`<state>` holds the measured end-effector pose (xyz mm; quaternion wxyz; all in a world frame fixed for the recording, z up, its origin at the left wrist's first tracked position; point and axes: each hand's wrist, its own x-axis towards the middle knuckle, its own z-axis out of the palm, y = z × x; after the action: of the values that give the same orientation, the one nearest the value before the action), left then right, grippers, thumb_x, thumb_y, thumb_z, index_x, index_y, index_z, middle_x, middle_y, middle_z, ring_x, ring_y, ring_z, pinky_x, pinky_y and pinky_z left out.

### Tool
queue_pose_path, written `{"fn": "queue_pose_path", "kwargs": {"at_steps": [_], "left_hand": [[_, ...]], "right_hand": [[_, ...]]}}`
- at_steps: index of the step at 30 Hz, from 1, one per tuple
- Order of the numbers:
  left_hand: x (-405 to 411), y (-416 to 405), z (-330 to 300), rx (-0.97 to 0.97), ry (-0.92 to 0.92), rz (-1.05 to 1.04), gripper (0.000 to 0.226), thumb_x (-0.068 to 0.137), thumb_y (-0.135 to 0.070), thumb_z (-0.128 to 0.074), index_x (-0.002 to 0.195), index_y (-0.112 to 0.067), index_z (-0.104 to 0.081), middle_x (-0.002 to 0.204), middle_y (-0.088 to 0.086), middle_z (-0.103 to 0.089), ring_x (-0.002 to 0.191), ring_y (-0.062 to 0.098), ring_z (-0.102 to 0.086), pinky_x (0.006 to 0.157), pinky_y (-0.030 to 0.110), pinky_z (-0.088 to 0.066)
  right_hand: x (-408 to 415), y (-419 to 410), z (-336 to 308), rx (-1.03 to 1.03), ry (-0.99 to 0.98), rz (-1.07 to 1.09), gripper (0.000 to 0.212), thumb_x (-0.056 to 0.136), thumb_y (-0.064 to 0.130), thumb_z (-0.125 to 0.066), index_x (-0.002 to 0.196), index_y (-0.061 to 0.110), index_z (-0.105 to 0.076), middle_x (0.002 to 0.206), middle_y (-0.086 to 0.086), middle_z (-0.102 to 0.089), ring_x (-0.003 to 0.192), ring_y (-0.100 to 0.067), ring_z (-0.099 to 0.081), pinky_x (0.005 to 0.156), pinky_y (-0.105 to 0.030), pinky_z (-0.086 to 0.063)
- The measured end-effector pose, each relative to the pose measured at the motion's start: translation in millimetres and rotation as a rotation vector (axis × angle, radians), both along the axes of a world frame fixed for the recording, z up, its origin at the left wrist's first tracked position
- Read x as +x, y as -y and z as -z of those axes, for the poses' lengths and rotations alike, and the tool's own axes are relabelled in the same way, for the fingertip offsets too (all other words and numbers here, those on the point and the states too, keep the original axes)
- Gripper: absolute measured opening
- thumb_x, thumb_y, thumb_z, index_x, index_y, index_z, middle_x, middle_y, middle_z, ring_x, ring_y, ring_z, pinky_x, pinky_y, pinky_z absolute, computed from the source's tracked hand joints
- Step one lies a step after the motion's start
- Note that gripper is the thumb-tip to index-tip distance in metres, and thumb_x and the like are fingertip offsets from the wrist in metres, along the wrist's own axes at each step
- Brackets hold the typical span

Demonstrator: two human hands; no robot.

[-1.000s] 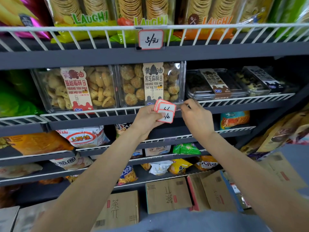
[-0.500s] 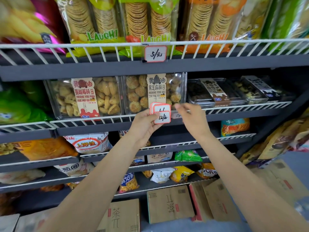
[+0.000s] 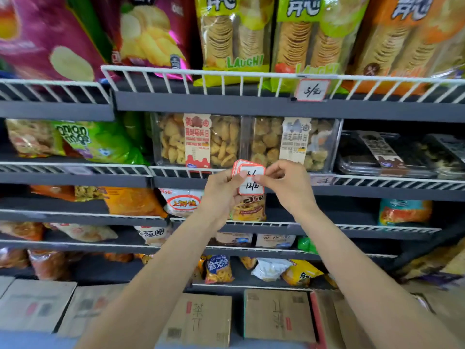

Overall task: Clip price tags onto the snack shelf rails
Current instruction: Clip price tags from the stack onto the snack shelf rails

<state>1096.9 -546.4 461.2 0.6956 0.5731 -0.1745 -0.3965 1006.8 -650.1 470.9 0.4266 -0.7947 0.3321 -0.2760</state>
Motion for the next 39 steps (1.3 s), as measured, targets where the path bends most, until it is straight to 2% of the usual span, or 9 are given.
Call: {"fn": "queue_pose_path", "kwargs": {"at_steps": [4, 7, 9, 12, 19, 23, 29, 35, 39], "left_hand": [[22.6, -45.0, -2.3, -0.005, 0.071, -0.106, 0.021, 0.095, -0.012, -0.05, 0.109, -0.002, -0.063, 0.098, 0.011, -0.07, 0.088, 0.019, -0.068, 0.074, 0.025, -0.059], [43.6, -83.5, -1.4, 0.002, 0.09, -0.167, 0.021, 0.093, -0.012, -0.054, 0.108, -0.003, -0.065, 0.097, 0.012, -0.071, 0.088, 0.021, -0.07, 0.072, 0.028, -0.06], [59.4, -111.9, 0.2, -0.023, 0.083, -0.199, 0.015, 0.091, -0.012, -0.056, 0.1, -0.006, -0.067, 0.088, 0.008, -0.074, 0.081, 0.017, -0.071, 0.065, 0.025, -0.058], [85.7, -156.4, 1.5, -0.038, 0.061, -0.275, 0.011, 0.091, -0.009, -0.057, 0.096, -0.008, -0.067, 0.079, 0.003, -0.073, 0.072, 0.012, -0.07, 0.064, 0.023, -0.057], [148.6, -266.9, 7.5, 0.017, 0.139, -0.291, 0.008, 0.09, -0.007, -0.058, 0.089, -0.009, -0.066, 0.078, 0.002, -0.07, 0.075, 0.013, -0.068, 0.063, 0.02, -0.057], [174.1, -315.8, 16.5, 0.039, 0.148, -0.262, 0.011, 0.089, -0.007, -0.06, 0.08, -0.012, -0.065, 0.064, -0.005, -0.07, 0.064, 0.008, -0.069, 0.043, 0.012, -0.045], [194.8, -348.3, 27.6, 0.019, 0.082, -0.137, 0.012, 0.089, -0.004, -0.058, 0.093, -0.012, -0.066, 0.082, 0.0, -0.074, 0.078, 0.011, -0.071, 0.063, 0.019, -0.055], [200.7, -353.8, 42.3, 0.045, 0.072, -0.1, 0.015, 0.089, -0.006, -0.058, 0.101, -0.012, -0.065, 0.093, 0.003, -0.074, 0.086, 0.013, -0.071, 0.07, 0.022, -0.057], [189.9, -337.3, 52.3, 0.094, 0.105, -0.068, 0.02, 0.09, -0.008, -0.058, 0.108, -0.009, -0.064, 0.099, 0.006, -0.073, 0.09, 0.016, -0.071, 0.077, 0.027, -0.058]], "right_hand": [[29.3, -40.5, -5.1, 0.033, -0.002, -0.078, 0.017, 0.073, 0.022, -0.078, 0.068, 0.016, -0.063, 0.067, 0.007, -0.06, 0.06, -0.001, -0.052, 0.055, -0.01, -0.039], [53.5, -72.5, -8.3, 0.16, 0.018, -0.186, 0.017, 0.075, 0.014, -0.076, 0.067, 0.013, -0.061, 0.065, 0.003, -0.059, 0.055, -0.003, -0.051, 0.055, -0.017, -0.042], [71.1, -97.5, -10.4, 0.252, 0.024, -0.242, 0.017, 0.079, 0.009, -0.072, 0.068, 0.015, -0.06, 0.063, 0.003, -0.056, 0.049, 0.002, -0.048, 0.05, -0.013, -0.04], [100.6, -140.3, -13.2, 0.334, -0.013, -0.292, 0.017, 0.085, 0.009, -0.066, 0.072, 0.02, -0.061, 0.064, 0.004, -0.055, 0.051, -0.004, -0.048, 0.043, -0.008, -0.037], [166.8, -242.1, -3.1, 0.161, -0.063, -0.271, 0.011, 0.086, 0.022, -0.065, 0.081, 0.013, -0.068, 0.058, 0.007, -0.057, 0.041, 0.003, -0.047, 0.046, -0.008, -0.035], [186.2, -288.2, 8.9, 0.171, -0.101, -0.291, 0.01, 0.089, 0.016, -0.062, 0.091, 0.009, -0.069, 0.067, -0.001, -0.06, 0.043, 0.001, -0.048, 0.045, -0.007, -0.036], [193.3, -324.4, 18.6, 0.294, -0.083, -0.207, 0.014, 0.091, 0.012, -0.057, 0.1, 0.014, -0.068, 0.066, 0.008, -0.059, 0.046, 0.003, -0.05, 0.039, -0.006, -0.034], [184.8, -330.1, 24.4, 0.423, -0.041, -0.131, 0.015, 0.091, 0.012, -0.058, 0.103, 0.013, -0.067, 0.085, -0.005, -0.069, 0.046, -0.006, -0.054, 0.035, -0.012, -0.031], [167.5, -314.8, 34.1, 0.493, 0.011, -0.076, 0.016, 0.092, 0.009, -0.055, 0.104, 0.008, -0.066, 0.09, -0.007, -0.07, 0.052, -0.01, -0.064, 0.037, -0.014, -0.038]]}}
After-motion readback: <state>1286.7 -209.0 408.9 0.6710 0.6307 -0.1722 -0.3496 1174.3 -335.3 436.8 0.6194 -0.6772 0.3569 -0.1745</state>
